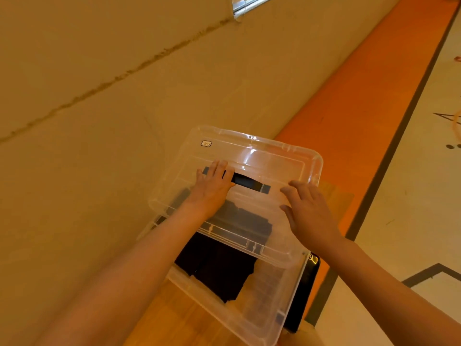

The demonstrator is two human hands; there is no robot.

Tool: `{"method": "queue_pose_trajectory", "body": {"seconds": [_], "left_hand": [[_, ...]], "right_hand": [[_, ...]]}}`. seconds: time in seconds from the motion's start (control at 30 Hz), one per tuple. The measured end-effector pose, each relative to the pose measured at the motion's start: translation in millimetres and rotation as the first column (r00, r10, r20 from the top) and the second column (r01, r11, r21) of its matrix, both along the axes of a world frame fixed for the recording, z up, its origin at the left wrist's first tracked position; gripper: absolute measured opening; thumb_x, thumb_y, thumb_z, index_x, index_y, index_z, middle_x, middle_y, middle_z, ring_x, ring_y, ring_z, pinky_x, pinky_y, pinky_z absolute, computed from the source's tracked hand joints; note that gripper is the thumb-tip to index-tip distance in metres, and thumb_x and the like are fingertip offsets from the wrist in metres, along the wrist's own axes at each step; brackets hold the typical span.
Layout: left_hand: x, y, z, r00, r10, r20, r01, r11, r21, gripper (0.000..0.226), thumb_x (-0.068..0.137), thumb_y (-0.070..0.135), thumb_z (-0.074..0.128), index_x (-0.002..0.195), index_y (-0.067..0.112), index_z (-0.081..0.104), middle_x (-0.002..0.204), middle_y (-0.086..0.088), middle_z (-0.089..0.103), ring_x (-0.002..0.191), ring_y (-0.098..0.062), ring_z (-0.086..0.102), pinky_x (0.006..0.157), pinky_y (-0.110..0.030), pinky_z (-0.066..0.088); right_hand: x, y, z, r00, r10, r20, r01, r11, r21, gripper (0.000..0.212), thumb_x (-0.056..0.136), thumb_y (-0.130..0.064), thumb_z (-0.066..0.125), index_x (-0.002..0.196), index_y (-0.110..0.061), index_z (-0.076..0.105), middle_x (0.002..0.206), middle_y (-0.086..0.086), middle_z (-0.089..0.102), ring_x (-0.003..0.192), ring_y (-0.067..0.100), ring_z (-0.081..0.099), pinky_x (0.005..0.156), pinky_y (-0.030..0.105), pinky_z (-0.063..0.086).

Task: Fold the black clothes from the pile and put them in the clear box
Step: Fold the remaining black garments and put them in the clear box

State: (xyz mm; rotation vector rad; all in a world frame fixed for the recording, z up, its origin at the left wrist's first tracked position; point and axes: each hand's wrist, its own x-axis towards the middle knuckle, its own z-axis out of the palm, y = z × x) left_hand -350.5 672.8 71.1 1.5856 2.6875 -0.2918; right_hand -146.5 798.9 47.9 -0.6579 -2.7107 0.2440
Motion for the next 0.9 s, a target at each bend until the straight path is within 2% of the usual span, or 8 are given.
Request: {"method": "queue_pose_trajectory", "body": {"seconds": [0.27,0.43,0.53,0.67,0.77,0.9], "left_hand": [[26.4,-61.4,-32.7,0.993,0.010,0.120,-0.009,1.000,-0.011,0.047,0.104,0.030,0.029,0.147,0.011,0.023,0.157,-0.012,0.015,0.146,-0.027,0.010,0.115,-0.056,0.016],[24.5,-74.5,-39.2,0.960,-0.035,0.278,-0.008,0.988,0.153,0.044,0.102,0.032,0.038,0.143,0.016,0.035,0.153,-0.003,0.027,0.142,-0.020,0.023,0.117,-0.052,0.012],[22.5,-86.8,-45.2,0.911,-0.064,0.406,-0.048,0.965,0.259,0.048,0.101,0.039,0.039,0.145,0.021,0.034,0.156,0.004,0.026,0.145,-0.011,0.017,0.119,-0.046,-0.001],[27.6,-103.2,-59.6,0.916,-0.093,0.391,-0.026,0.957,0.288,0.060,0.098,0.055,0.023,0.150,0.025,0.025,0.159,0.009,0.016,0.144,0.000,0.004,0.116,-0.036,-0.013],[35.0,-109.8,-60.2,0.921,-0.108,0.376,0.002,0.963,0.271,0.067,0.093,0.058,0.015,0.150,0.025,0.024,0.159,0.010,0.014,0.145,-0.003,0.005,0.117,-0.038,-0.013],[45.1,-117.6,-64.1,0.930,-0.119,0.348,0.024,0.964,0.266,0.071,0.090,0.057,0.007,0.149,0.023,0.026,0.160,0.009,0.013,0.146,-0.006,0.006,0.119,-0.041,-0.011]], "right_hand": [[28.3,-59.0,-28.7,0.998,0.049,-0.030,-0.049,0.998,0.026,0.034,0.075,-0.014,0.080,0.105,-0.012,0.063,0.112,0.013,0.063,0.101,0.034,0.061,0.090,0.046,0.049],[36.9,-73.1,-30.8,0.996,0.034,-0.085,-0.031,0.998,0.047,0.033,0.075,-0.017,0.079,0.104,-0.012,0.064,0.108,0.011,0.064,0.097,0.030,0.060,0.088,0.045,0.049],[43.7,-82.9,-34.1,0.995,0.006,-0.098,-0.001,0.999,0.045,0.034,0.078,-0.021,0.076,0.109,-0.013,0.063,0.109,0.010,0.063,0.103,0.026,0.053,0.089,0.044,0.049],[53.3,-99.3,-36.7,0.994,-0.014,-0.106,0.019,0.998,0.051,0.033,0.081,-0.022,0.073,0.110,-0.012,0.063,0.112,0.010,0.062,0.107,0.021,0.042,0.091,0.044,0.047],[62.0,-110.3,-40.8,0.997,-0.040,-0.061,0.041,0.999,0.021,0.040,0.076,-0.023,0.077,0.113,-0.013,0.062,0.115,0.010,0.062,0.109,0.021,0.042,0.092,0.045,0.048],[72.0,-120.0,-50.4,0.998,-0.028,-0.059,0.027,1.000,-0.016,0.042,0.081,-0.022,0.072,0.119,-0.015,0.056,0.121,0.011,0.059,0.113,0.024,0.044,0.096,0.047,0.046]]}}
